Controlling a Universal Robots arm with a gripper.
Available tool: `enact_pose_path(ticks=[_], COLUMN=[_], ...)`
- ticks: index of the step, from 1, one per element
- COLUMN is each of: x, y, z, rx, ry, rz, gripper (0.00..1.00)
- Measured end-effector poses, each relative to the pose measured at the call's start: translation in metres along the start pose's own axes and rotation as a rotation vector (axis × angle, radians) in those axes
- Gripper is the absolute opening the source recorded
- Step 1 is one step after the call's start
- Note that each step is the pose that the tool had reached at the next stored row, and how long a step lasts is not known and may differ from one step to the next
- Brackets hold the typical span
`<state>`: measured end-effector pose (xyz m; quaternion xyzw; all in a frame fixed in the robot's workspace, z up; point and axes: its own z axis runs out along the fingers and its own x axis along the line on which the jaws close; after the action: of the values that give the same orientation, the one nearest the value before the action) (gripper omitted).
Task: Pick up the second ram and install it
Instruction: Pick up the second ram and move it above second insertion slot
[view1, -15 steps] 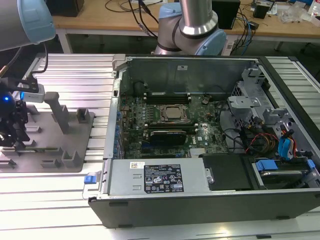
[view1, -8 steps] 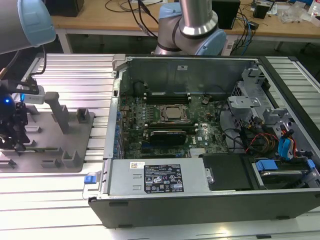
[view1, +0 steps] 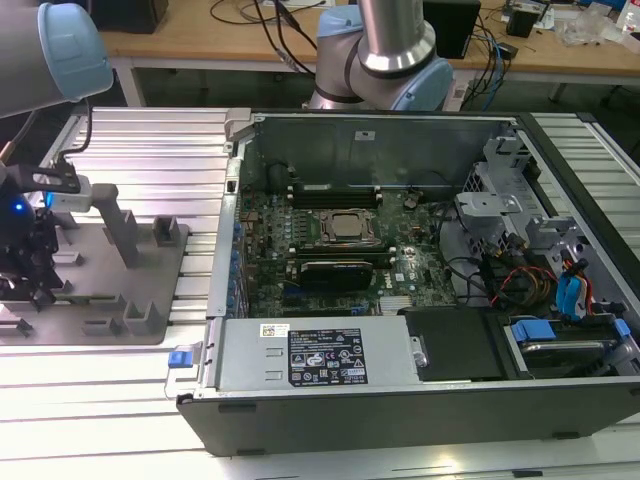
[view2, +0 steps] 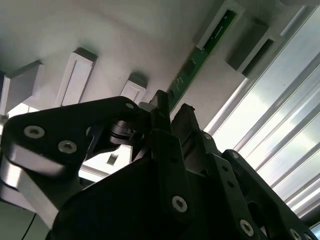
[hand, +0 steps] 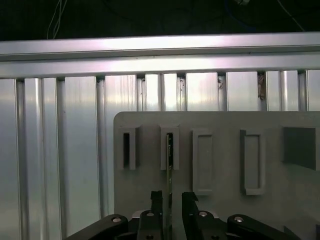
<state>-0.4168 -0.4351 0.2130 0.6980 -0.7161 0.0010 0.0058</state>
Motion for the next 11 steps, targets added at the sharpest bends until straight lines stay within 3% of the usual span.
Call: enact_pose_path(ticks=[4,9,10,11], x=[0.0007,0.0007,0.0007,0.0007], y=[0.0012,0.0012,0.0012,0.0012], z=[0.0058,0.0060,0.0060,0.0061], rx=[-0.0002,-0.0002,-0.0002,-0.0001], ry=[-0.0026,-0.0026,-0.0026,-0.0026], rz=[-0.006,-0.006,-0.006,-0.006], gripper=[0.28,0.28,0.26,0.12])
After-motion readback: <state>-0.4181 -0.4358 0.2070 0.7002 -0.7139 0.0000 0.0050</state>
